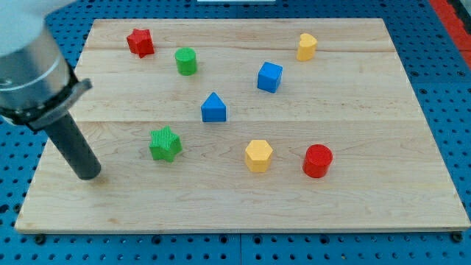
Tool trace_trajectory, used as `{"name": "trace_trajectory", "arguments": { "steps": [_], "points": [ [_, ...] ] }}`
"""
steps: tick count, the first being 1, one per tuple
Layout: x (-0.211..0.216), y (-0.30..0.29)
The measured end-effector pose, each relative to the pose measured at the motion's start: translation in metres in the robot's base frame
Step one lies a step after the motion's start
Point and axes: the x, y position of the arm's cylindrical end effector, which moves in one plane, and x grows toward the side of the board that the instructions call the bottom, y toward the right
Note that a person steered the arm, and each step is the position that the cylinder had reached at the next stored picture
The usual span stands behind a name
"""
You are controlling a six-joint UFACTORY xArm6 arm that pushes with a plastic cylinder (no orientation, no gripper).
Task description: Push the heart slightly to right
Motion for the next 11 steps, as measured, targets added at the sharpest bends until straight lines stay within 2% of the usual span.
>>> {"name": "trace_trajectory", "arguments": {
  "steps": [1,2,3,4,5,6,7,8,9,10,11],
  "points": [
    [-0.076,-0.006],
    [-0.090,0.020],
    [-0.156,0.065],
    [-0.191,0.143],
    [-0.241,0.196],
    [-0.251,0.236],
    [-0.263,0.301],
    [-0.260,0.305],
    [-0.226,0.324],
    [-0.268,0.344],
    [-0.262,0.348]
  ]
}}
